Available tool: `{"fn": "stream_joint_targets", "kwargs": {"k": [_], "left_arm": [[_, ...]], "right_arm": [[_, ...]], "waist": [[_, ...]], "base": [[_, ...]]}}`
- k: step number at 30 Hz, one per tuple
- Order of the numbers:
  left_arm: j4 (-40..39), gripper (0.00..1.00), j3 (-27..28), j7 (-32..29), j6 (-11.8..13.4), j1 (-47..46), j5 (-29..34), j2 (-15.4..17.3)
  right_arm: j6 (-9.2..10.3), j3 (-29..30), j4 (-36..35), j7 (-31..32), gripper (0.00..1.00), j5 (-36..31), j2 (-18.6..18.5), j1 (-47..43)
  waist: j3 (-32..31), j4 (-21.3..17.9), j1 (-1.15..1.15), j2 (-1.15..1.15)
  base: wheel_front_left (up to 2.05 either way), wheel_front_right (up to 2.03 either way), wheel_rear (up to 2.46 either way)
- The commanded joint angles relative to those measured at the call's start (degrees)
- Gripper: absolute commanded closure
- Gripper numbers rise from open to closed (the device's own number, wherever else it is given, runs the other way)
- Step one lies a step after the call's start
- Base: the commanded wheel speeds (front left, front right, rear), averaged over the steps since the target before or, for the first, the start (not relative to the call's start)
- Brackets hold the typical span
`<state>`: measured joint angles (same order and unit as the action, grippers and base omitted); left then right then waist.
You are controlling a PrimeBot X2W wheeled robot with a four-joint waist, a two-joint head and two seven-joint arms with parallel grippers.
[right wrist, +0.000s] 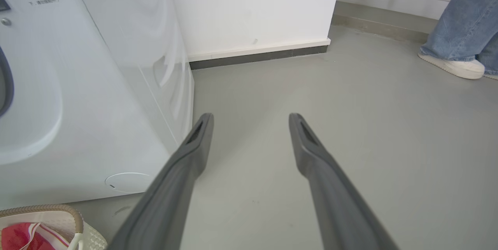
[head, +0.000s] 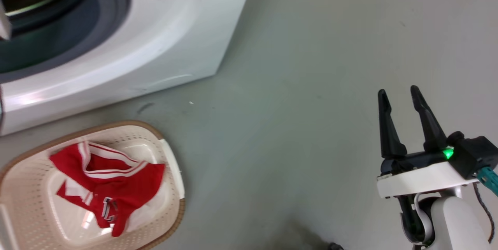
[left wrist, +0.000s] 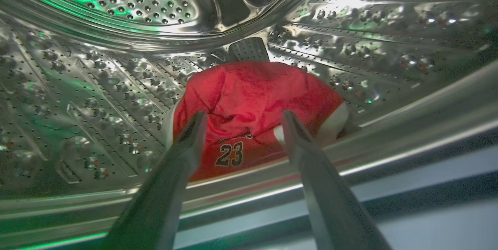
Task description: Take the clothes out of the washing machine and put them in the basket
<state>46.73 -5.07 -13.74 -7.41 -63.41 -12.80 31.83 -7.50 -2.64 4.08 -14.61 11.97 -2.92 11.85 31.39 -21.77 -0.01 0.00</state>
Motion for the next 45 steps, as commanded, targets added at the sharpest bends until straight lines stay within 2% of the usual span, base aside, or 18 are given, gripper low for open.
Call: {"fn": "stream_joint_targets", "kwargs": {"k": [1,9,16,23,27,28,29,30,31,32,37,40,45], "left_arm": [[0.46,0.0,-0.57,-1.47,-0.08,-1.96,-0.58,1.4],[1.8,0.0,-4.38,-11.17,-0.04,-8.28,-2.66,7.06],[-0.25,0.0,-6.55,-19.13,-0.05,-13.19,-2.31,11.3],[-2.28,0.0,-7.11,-26.46,0.45,-13.61,-2.62,13.63],[-3.45,0.0,-7.25,-31.16,1.61,-12.01,-2.96,14.02],[-3.89,0.05,-7.17,-32.08,2.11,-11.6,-3.24,13.78],[-4.2,0.53,-7.24,-33.46,2.4,-11.26,-3.43,13.65],[-4.89,0.69,-7.36,-34.17,2.61,-10.88,-3.46,13.67],[-4.89,0.69,-7.36,-34.17,2.61,-10.88,-3.46,13.67],[-5.85,1.0,-7.27,-34.28,3.11,-10.78,-3.39,13.85],[-10.42,1.0,-6.9,-33.12,5.3,-9.9,-2.82,14.82],[-13.48,1.0,-6.4,-30.71,7.75,-8.96,-2.21,15.38],[-16.43,1.0,-5.51,-28.02,9.66,-7.68,-2.29,15.71]], "right_arm": [[0.03,-0.48,0.43,-0.43,0.0,0.62,0.07,1.15],[0.03,-1.91,0.23,-0.56,0.0,2.8,0.07,1.81],[0.03,-3.47,-1.28,-0.56,0.0,4.38,0.08,1.17],[0.03,-5.16,-2.25,-0.57,0.0,5.7,0.06,1.02],[0.03,-5.2,-2.84,-0.57,0.0,5.89,0.05,0.43],[0.03,-5.14,-2.97,-0.57,0.0,5.96,0.06,0.29],[0.03,-5.05,-3.14,-0.57,0.0,6.06,0.06,0.15],[0.03,-4.97,-3.27,-0.57,0.0,6.04,0.06,0.04],[0.03,-4.97,-3.27,-0.57,0.0,6.04,0.06,0.04],[0.03,-4.88,-3.4,-0.56,0.0,6.14,0.06,-0.08],[0.03,-4.93,-3.5,-0.57,0.0,6.32,0.06,-0.21],[0.02,-4.95,-3.24,-0.57,0.0,6.55,0.06,-0.05],[0.03,-4.94,-2.98,-0.57,0.0,6.35,0.06,0.51]], "waist": [[2.92,-2.74,0.01,0.0],[6.12,-6.24,0.01,0.0],[10.28,-8.7,0.01,0.0],[12.68,-10.26,0.01,0.0],[13.06,-10.24,0.01,0.0],[13.15,-10.23,0.01,0.0],[13.24,-10.22,0.01,0.0],[13.31,-10.22,0.01,0.0],[13.31,-10.22,0.01,0.0],[13.37,-10.23,0.01,0.0],[13.43,-10.36,0.01,0.0],[13.27,-10.48,0.01,0.0],[12.97,-10.56,0.01,0.0]], "base": [[0.0,0.0,0.0],[0.0,0.0,0.0],[0.0,0.0,0.0],[0.0,0.0,0.0],[0.0,0.0,0.0],[0.0,0.0,0.0],[0.0,0.0,0.0],[0.0,0.0,0.0],[0.0,0.0,0.0],[0.0,0.0,0.0],[0.0,0.0,0.0],[0.0,0.0,0.0],[0.0,0.0,0.0]]}}
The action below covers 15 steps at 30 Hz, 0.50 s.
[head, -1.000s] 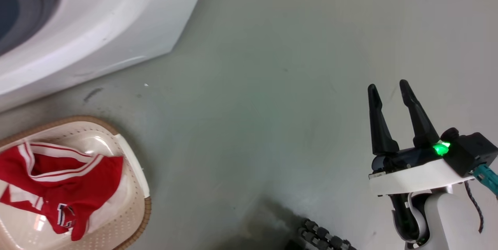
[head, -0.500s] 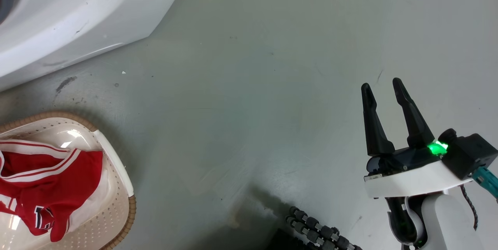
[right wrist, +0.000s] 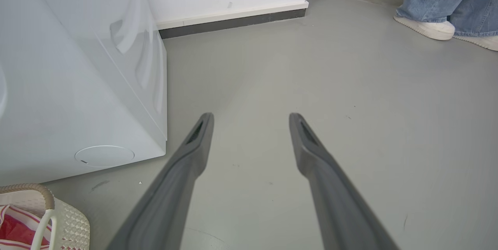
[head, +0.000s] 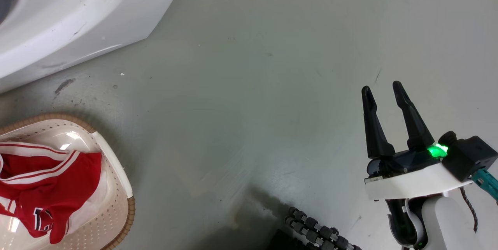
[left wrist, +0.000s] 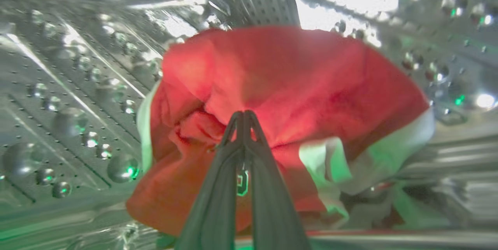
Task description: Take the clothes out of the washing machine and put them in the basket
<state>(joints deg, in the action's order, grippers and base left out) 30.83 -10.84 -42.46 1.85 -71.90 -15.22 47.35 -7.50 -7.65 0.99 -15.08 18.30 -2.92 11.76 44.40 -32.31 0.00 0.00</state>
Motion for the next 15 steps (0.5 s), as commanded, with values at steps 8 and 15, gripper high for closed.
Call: {"fn": "stream_joint_targets", "kwargs": {"k": [8,15], "left_arm": [[-2.03,1.0,2.6,8.73,2.65,4.41,-1.88,-1.17],[-0.67,1.0,4.9,21.75,3.14,9.25,-4.94,-5.08]], "right_arm": [[0.03,0.43,0.13,-0.1,0.0,-0.76,0.05,1.47],[0.02,2.8,-0.46,-0.1,0.0,-2.82,0.05,1.27]], "waist": [[-2.47,0.6,0.0,0.0],[-6.93,4.05,0.0,0.0]], "base": [[0.0,0.0,0.0],[0.0,0.0,0.0]]}}
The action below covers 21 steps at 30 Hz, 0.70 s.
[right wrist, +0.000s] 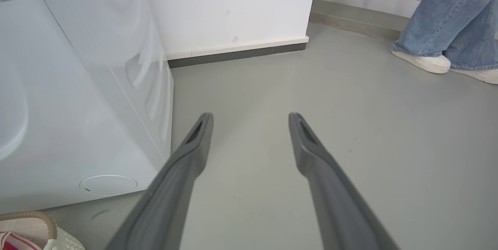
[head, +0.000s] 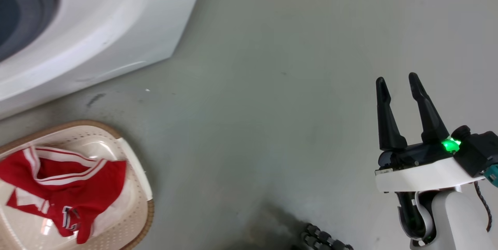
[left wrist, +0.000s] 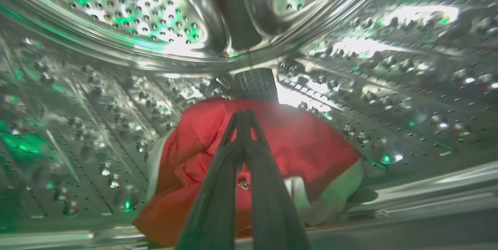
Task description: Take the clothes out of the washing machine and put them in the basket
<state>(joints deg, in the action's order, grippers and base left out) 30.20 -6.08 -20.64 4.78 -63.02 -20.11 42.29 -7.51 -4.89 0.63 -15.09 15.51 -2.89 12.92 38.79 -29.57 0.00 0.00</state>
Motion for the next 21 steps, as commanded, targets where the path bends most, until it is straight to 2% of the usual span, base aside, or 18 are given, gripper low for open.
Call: {"fn": "stream_joint_targets", "kwargs": {"k": [1,6,10,11,12,13,21], "left_arm": [[0.32,1.0,0.11,1.58,-0.13,1.05,-0.22,-0.56],[1.66,1.0,0.69,9.27,-0.93,3.46,-1.54,-2.6],[3.56,1.0,0.48,11.9,-2.08,3.93,-2.14,-3.04],[3.97,0.94,0.45,12.36,-2.32,3.64,-2.33,-3.1],[4.39,0.51,0.4,12.54,-2.64,3.27,-2.28,-3.07],[4.74,0.0,0.33,12.89,-2.84,2.86,-2.36,-2.97],[7.8,0.0,-0.05,14.52,-4.15,-0.07,-2.59,-1.92]], "right_arm": [[0.03,0.35,-0.11,-0.09,0.0,-0.43,0.03,0.01],[0.03,1.34,-0.34,-0.08,0.0,-1.72,0.03,-0.37],[0.03,1.55,-0.34,-0.08,0.0,-2.03,0.03,-0.2],[0.04,1.46,-0.29,-0.08,0.0,-2.03,0.03,-0.1],[0.04,1.35,-0.29,-0.08,0.0,-2.01,0.02,-0.07],[0.03,1.25,-0.35,-0.08,0.0,-1.94,0.02,-0.09],[0.04,0.98,-0.28,-0.09,0.0,-1.03,0.03,-0.62]], "waist": [[-1.81,1.8,0.0,0.0],[-3.53,3.75,0.0,0.0],[-3.7,4.34,0.0,0.0],[-3.65,4.34,0.0,0.0],[-3.6,4.29,0.0,0.0],[-3.51,4.21,0.0,0.0],[-3.0,3.05,0.0,0.0]], "base": [[0.0,0.0,0.0],[0.0,0.0,0.0],[0.0,0.0,0.0],[0.0,0.0,0.0],[0.0,0.0,0.0],[0.0,0.0,0.0],[0.0,0.0,0.0]]}}
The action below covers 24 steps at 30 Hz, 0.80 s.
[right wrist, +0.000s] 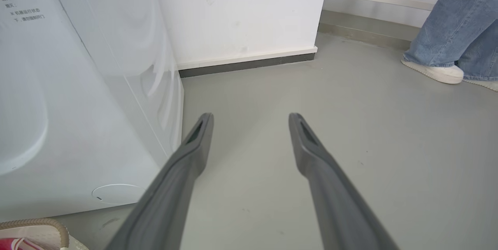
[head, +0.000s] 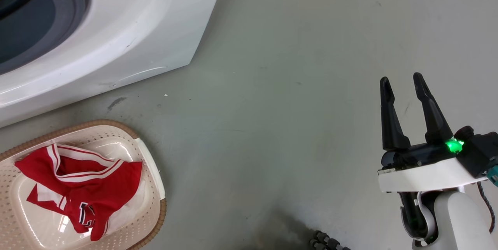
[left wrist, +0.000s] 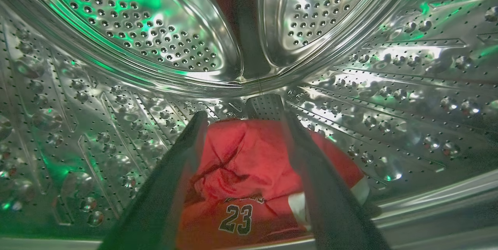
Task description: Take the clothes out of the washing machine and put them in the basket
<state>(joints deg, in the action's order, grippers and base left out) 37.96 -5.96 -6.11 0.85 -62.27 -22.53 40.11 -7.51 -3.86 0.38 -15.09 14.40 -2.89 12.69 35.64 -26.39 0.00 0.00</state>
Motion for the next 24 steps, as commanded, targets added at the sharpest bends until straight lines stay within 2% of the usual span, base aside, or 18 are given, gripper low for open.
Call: {"fn": "stream_joint_targets", "kwargs": {"k": [1,6,18,24], "left_arm": [[0.38,0.0,-0.34,-0.32,-0.41,-1.48,-0.11,0.47],[2.11,0.0,-1.81,-3.93,-1.79,-5.71,0.6,1.65],[5.69,0.0,-6.44,-18.83,-4.93,-17.56,3.0,6.01],[7.33,0.0,-9.65,-26.43,-6.25,-22.39,4.08,5.88]], "right_arm": [[0.03,-0.14,-0.09,-0.09,0.0,0.19,0.03,-0.4],[0.04,-0.91,-0.25,-0.09,0.0,0.79,0.02,-0.59],[0.03,-3.98,-0.44,-0.09,0.0,3.23,0.06,-1.32],[0.04,-3.97,-1.54,-0.09,0.0,4.21,0.05,-2.15]], "waist": [[0.35,-0.31,0.0,0.0],[1.49,-1.45,0.0,0.0],[6.3,-6.01,0.0,0.0],[9.19,-6.02,0.0,0.0]], "base": [[0.0,0.0,0.0],[0.0,0.0,0.0],[0.0,0.0,0.0],[0.0,0.0,0.0]]}}
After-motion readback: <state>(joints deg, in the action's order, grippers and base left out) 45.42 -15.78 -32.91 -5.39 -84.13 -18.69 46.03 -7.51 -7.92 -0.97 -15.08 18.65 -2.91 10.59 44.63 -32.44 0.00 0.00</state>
